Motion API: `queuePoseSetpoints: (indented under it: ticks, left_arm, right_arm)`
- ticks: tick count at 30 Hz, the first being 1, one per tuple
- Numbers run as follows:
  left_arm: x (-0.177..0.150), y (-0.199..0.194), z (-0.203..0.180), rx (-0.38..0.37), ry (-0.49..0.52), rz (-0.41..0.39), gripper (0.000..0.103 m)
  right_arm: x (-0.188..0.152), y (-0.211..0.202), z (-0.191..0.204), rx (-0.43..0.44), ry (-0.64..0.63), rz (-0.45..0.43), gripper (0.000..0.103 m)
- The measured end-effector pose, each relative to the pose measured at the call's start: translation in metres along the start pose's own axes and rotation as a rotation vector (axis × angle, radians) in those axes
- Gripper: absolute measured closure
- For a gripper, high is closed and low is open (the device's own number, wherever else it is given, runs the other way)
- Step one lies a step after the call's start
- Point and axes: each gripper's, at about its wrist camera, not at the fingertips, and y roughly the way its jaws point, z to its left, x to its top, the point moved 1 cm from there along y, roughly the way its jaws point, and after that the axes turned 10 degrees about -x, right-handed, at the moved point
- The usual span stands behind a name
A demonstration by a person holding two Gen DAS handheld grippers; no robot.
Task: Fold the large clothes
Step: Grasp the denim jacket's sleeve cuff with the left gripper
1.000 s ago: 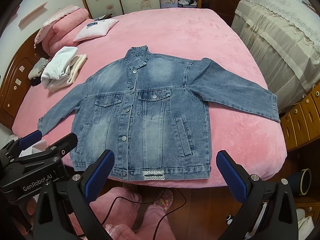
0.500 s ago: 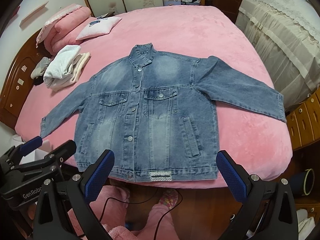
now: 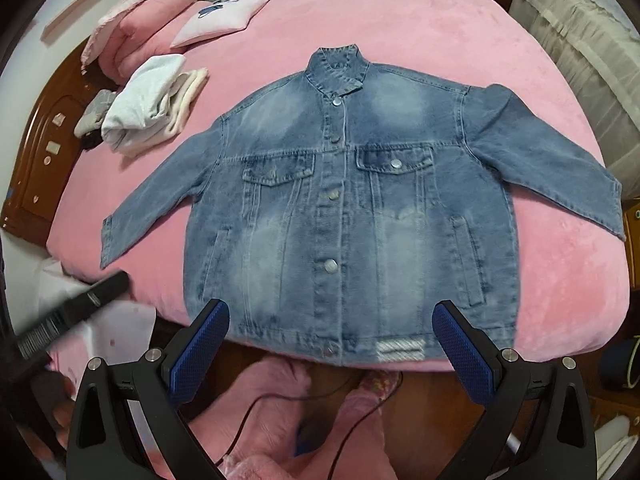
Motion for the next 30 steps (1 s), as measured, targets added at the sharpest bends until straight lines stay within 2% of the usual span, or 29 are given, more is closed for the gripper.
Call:
queuePoseSetpoints:
  ticks: [3,6,8,10,12,16,20,23,25,27,28,29,30]
  left_arm:
    - [0.053,0.006,0.063,-0.032,-0.153,-0.058,0.005]
    - [0.104,0.020,0.139,-0.016,-0.313,-0.108,0.005]
    - [0.133,0.035,0.194,0.028,-0.431,-0.117,0.007]
    - [0.156,0.056,0.252,0.067,-0.562,-0.107,0.015]
    - [0.168,0.072,0.291,0.096,-0.656,-0.098,0.017]
    - [0.183,0.103,0.367,0.233,-0.871,-0.123,0.019]
    - [0.172,0.122,0.415,0.357,-1.034,-0.137,0.035]
    - [0.168,0.127,0.436,0.346,-1.114,-0.213,0.035]
    - [0.171,0.126,0.442,0.366,-1.106,-0.277,0.036]
    - [0.175,0.125,0.447,0.390,-1.070,-0.339,0.052]
    - [0.175,0.124,0.446,0.399,-1.064,-0.365,0.065]
    - [0.176,0.123,0.445,0.396,-1.060,-0.395,0.078]
    - [0.177,0.119,0.444,0.369,-1.034,-0.448,0.083]
  right_arm:
    - [0.014,0.008,0.042,-0.013,-0.018,-0.035,0.000]
    - [0.031,0.016,0.084,-0.022,-0.029,-0.025,0.000]
    - [0.042,0.023,0.114,-0.024,-0.025,-0.020,0.000]
    - [0.050,0.034,0.149,-0.028,-0.023,-0.009,0.000]
    - [0.056,0.046,0.180,-0.024,-0.031,0.010,0.000]
    - [0.058,0.079,0.238,0.003,-0.038,0.068,0.000]
    - [0.051,0.113,0.271,0.032,-0.039,0.127,0.000]
    - [0.043,0.131,0.281,0.029,-0.047,0.154,0.000]
    - [0.040,0.143,0.289,0.032,-0.053,0.170,0.000]
    - [0.037,0.152,0.289,0.020,-0.050,0.179,0.000]
    - [0.035,0.157,0.285,0.011,-0.044,0.179,0.000]
    - [0.034,0.162,0.282,0.002,-0.036,0.179,0.000]
    - [0.034,0.166,0.276,-0.001,-0.022,0.179,0.000]
